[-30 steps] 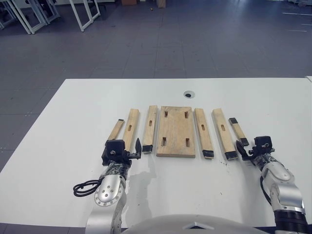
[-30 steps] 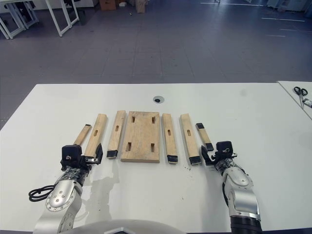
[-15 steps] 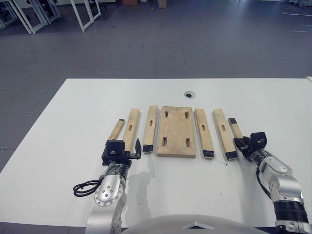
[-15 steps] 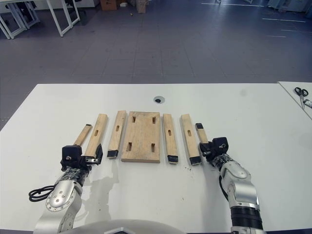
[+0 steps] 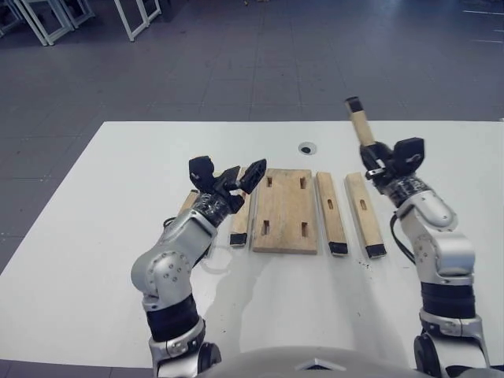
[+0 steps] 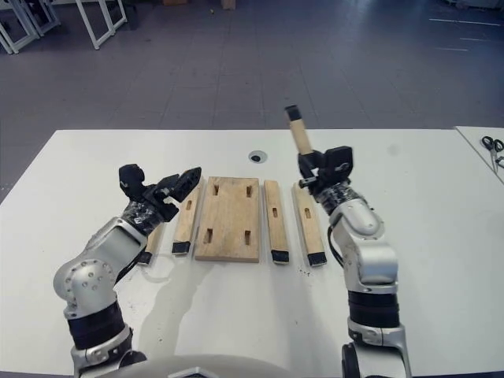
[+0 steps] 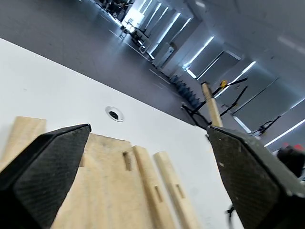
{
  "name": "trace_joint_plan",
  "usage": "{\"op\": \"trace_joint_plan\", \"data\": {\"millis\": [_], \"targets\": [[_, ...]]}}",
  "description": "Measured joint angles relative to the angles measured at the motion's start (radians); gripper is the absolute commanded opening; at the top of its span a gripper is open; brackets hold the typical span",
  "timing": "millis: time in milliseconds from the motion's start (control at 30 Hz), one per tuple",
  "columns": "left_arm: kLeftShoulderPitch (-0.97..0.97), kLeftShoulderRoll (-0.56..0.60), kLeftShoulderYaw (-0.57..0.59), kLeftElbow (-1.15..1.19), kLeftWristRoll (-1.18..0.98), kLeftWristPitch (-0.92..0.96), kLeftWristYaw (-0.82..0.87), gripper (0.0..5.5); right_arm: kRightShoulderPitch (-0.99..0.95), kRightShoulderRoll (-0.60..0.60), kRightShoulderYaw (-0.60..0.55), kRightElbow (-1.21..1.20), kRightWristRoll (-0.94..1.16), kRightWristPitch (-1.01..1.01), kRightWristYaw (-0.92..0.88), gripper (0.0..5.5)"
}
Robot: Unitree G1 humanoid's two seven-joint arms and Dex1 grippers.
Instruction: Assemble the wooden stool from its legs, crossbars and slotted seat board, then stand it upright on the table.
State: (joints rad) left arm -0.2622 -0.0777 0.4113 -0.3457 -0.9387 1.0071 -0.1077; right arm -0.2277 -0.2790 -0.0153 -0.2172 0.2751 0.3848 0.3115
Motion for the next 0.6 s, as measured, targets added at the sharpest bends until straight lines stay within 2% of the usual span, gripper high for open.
{"op": "trace_joint_plan", "data": {"millis": [67, 100, 200, 367, 600], "targets": [[-0.105, -0.001, 0.129, 0.170, -0.241, 0.028, 0.097, 4.52, 0.043, 0.032, 0.113, -0.040, -0.012, -0.048, 0.054, 1.27], [-0.130, 0.005, 0.155, 0.215, -0.323, 0.038, 0.140, 4.52, 0.058, 0.045, 0.158, -0.063, -0.017, -0.064, 0.075, 1.27], [-0.134, 0.014, 0.148, 0.274, -0.446, 0.066, 0.221, 4.52, 0.079, 0.065, 0.224, -0.098, -0.033, -0.087, 0.093, 1.27], [-0.133, 0.048, 0.093, 0.321, -0.498, 0.075, 0.249, 4.52, 0.084, 0.081, 0.279, -0.110, -0.037, -0.088, 0.117, 1.27], [-0.133, 0.084, 0.047, 0.342, -0.552, 0.070, 0.252, 3.30, 0.131, 0.083, 0.335, -0.135, -0.045, -0.088, 0.130, 1.27]]}}
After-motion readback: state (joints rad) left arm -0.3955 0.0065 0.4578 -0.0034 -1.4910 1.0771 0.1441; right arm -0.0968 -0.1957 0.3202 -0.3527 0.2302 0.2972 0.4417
